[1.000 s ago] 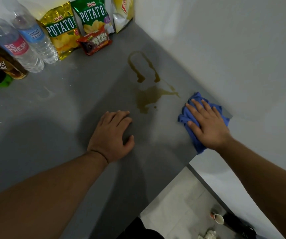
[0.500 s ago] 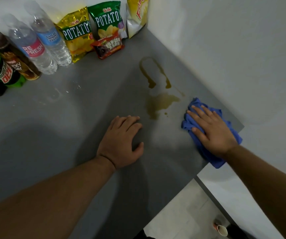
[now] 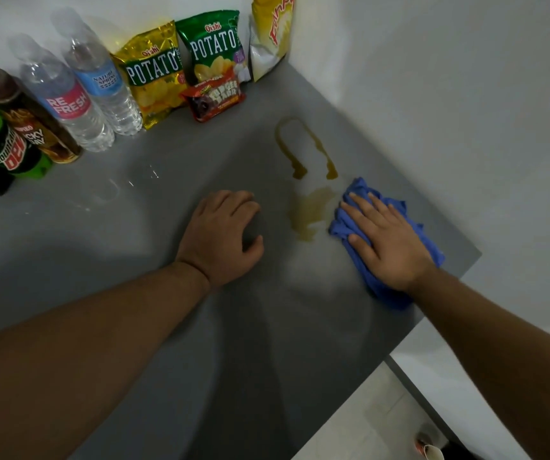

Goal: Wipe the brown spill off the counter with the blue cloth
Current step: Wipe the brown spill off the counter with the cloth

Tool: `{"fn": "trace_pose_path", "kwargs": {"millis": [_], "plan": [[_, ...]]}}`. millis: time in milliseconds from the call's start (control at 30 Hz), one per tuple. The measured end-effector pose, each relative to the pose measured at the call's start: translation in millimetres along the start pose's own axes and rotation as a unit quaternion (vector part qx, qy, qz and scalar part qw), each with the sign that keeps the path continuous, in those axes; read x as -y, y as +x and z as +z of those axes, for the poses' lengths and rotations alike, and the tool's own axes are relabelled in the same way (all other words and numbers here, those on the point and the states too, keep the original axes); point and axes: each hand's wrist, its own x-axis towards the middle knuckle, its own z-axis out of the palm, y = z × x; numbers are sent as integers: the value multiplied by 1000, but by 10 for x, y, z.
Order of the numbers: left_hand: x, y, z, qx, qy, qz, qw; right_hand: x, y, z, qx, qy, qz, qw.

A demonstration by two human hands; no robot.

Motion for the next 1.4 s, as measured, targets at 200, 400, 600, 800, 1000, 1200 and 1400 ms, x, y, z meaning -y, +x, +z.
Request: {"fn": "trace_pose_path", "kwargs": {"millis": [200, 400, 600, 800, 1000, 1200, 1400], "plan": [[178, 68, 52, 15, 23, -32, 999, -147, 379, -40, -32, -12, 137, 990], [174, 71, 44, 11, 10, -32, 999, 395, 584, 123, -37, -14, 127, 991], [168, 67, 35, 19, 6, -36, 999, -62, 111, -65, 9, -7, -23, 1000], [150, 78, 65, 7, 16, -35, 999, 146, 631, 2, -49, -17, 183, 982], [154, 70, 49, 4, 16, -35, 999, 438, 436, 105, -14, -4, 32, 999], [164, 73, 56, 4, 29, -35, 999, -124, 154, -68, 15, -10, -59, 998], [148, 76, 70, 4, 33, -33, 999, 227, 808, -17, -47, -8, 151, 987]]}}
